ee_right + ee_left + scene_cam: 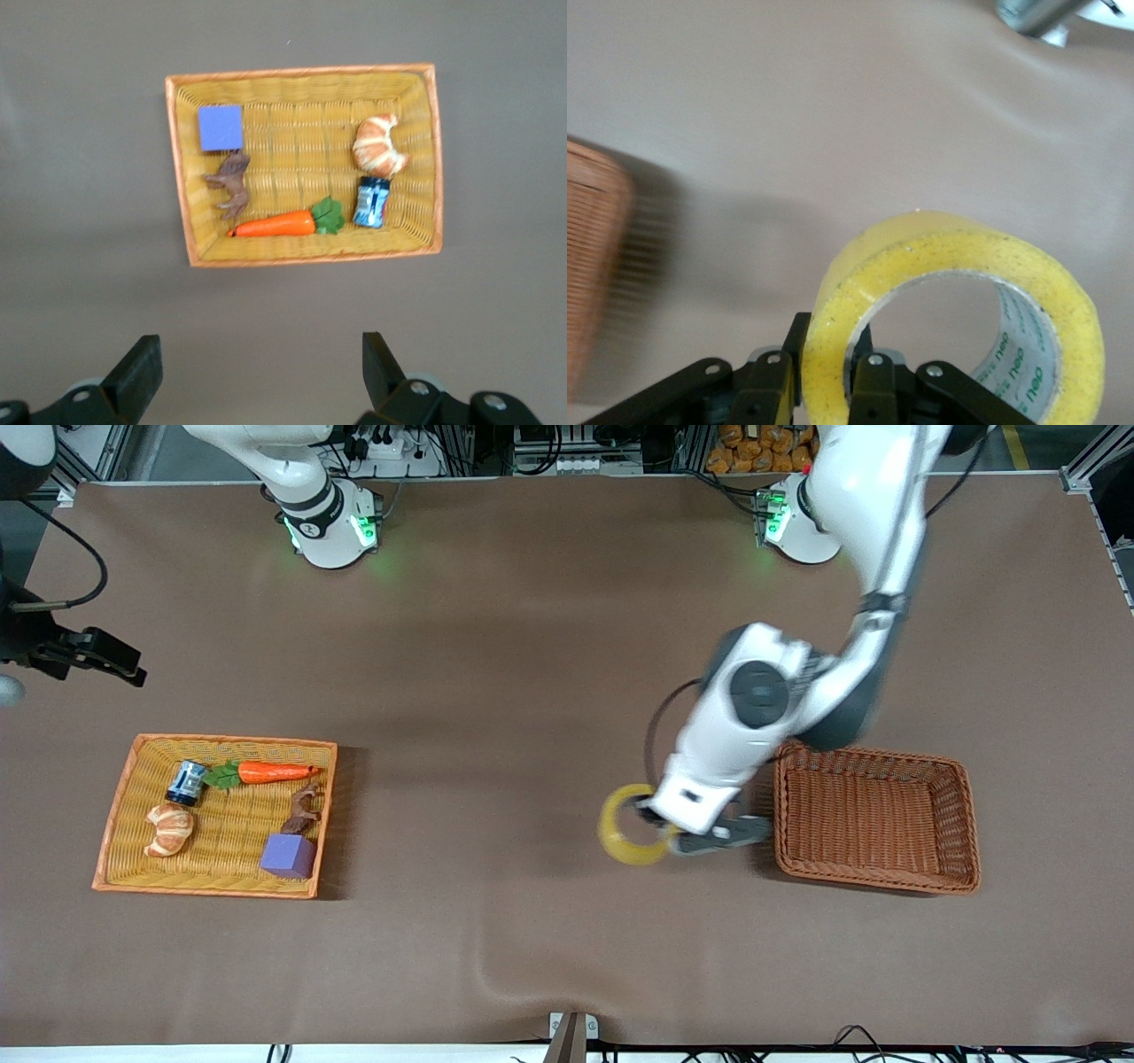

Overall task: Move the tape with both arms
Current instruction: 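Carry the tape with the left gripper and lower it into the basket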

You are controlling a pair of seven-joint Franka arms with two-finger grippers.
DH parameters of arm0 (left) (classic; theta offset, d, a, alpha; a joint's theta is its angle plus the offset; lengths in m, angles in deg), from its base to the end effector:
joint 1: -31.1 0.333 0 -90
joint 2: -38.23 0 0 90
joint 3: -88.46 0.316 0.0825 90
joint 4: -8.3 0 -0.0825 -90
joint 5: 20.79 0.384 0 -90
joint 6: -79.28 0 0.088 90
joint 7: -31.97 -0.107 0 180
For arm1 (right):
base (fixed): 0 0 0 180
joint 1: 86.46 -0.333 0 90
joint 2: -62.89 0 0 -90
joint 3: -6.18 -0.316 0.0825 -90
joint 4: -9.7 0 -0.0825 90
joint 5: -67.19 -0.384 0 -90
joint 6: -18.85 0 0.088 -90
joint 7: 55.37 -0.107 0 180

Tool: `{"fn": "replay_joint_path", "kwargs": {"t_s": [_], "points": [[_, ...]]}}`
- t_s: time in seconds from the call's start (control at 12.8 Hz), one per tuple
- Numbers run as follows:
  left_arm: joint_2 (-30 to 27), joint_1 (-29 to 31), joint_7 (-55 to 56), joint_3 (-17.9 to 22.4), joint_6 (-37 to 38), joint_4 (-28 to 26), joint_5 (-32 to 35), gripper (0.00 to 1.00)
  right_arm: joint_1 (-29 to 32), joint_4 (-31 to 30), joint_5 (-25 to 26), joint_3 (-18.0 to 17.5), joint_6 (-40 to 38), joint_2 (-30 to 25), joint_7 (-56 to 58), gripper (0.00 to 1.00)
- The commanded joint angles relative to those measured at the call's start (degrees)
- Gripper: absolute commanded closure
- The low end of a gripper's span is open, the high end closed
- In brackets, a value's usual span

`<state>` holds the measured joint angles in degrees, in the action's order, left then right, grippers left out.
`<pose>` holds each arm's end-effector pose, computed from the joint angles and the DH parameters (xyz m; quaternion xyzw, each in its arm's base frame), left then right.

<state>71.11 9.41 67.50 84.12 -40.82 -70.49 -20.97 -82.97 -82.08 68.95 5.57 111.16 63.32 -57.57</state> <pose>0.6616 -0.3105 0.3964 0.9929 0.0908 0.0528 0.0564 0.5591 -0.0313 0.6092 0.9989 -0.0437 0.0008 0.0153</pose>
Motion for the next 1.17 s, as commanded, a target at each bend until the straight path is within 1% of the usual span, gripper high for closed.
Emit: {"fn": "replay_joint_path", "kwargs": {"t_s": [0.0, 0.08, 0.23, 0.39, 0.55, 0.62, 0.7, 0.86, 1.02, 1.09], "points": [[-2.9, 6.5, -12.9, -0.8, 5.6, -3.1, -0.5, 1.00, 2.1, 1.2, 0.0, -1.3, 0.2, 0.5, 5.4, 0.00], [-2.6, 9.9, -18.2, -0.8, 7.0, -3.4, -0.3, 1.00, 2.0, 1.4, 0.0, -1.3, -0.2, 0.5, 6.1, 0.00], [-1.0, 16.6, -27.0, -0.8, 6.8, -6.1, -0.3, 1.00, 2.1, 1.8, -0.9, -1.3, 0.0, 0.5, 6.1, 0.00], [0.7, 21.1, -31.2, -0.6, 6.3, -7.3, 0.1, 1.00, 2.5, 2.6, -3.5, -1.2, 0.1, 0.5, 6.1, 0.00], [2.6, 23.2, -32.8, -0.6, 5.6, -7.2, 4.0, 1.00, 2.7, 2.6, -3.8, -1.2, 0.3, 1.0, 6.3, 0.00], [3.3, 23.4, -32.8, -0.4, 5.1, -7.3, 5.1, 0.74, 2.6, 2.6, -3.8, -1.3, 0.2, 1.1, 6.2, 0.00], [3.4, 24.4, -32.8, -0.5, 5.0, -7.3, 5.1, 0.01, 2.5, 2.7, -3.8, -1.3, -0.2, 1.0, 6.2, 0.00], [1.9, 24.1, -32.6, -0.3, 5.6, -6.9, 5.3, 0.00, 2.2, 2.7, -3.7, -1.4, -0.5, 0.7, 6.1, 0.00], [-2.5, 24.3, -32.9, -0.7, 5.9, -6.6, 5.4, 0.00, 2.3, 2.7, -3.7, -1.4, -0.5, 0.6, 6.1, 0.00], [-5.1, 24.2, -33.0, -0.8, 7.5, -6.6, 5.4, 0.00, 2.5, 2.7, -3.8, -1.3, -0.5, 0.5, 6.1, 0.00]]}}
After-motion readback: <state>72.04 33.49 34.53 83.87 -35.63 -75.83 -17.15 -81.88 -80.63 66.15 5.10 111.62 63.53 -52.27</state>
